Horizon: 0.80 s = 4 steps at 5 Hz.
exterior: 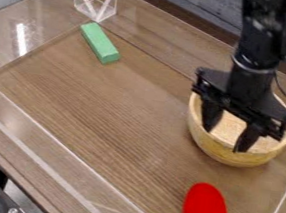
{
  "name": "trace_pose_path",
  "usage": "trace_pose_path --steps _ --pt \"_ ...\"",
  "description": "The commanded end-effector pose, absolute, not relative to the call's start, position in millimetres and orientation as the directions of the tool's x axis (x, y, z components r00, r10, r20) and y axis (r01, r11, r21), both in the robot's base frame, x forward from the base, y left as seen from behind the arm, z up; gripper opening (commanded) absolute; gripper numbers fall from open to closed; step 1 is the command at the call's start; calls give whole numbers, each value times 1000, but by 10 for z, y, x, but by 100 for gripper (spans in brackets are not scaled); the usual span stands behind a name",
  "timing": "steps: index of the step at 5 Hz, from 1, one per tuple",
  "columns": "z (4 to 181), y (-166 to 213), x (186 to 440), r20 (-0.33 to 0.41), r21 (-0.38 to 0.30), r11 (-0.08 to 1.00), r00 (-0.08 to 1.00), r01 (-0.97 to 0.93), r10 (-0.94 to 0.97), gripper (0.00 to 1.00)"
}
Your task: Move the red object to the right side of the table
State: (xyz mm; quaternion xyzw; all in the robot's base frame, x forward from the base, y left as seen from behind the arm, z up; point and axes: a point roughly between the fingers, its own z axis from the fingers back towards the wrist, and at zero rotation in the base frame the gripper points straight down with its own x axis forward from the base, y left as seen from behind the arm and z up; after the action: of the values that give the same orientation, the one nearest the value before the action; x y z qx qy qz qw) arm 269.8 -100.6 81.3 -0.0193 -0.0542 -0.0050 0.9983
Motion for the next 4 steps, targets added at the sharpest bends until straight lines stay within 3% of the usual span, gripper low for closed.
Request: trace_pose_path --steps 1,2,4 --pt "841 -999 2860 154 -53 998 988 16 -8 0" --pt "787 -987 2908 150 -54 998 989 10 -2 100" --pt "679 -912 2972 142 -55 998 989 38 -30 100"
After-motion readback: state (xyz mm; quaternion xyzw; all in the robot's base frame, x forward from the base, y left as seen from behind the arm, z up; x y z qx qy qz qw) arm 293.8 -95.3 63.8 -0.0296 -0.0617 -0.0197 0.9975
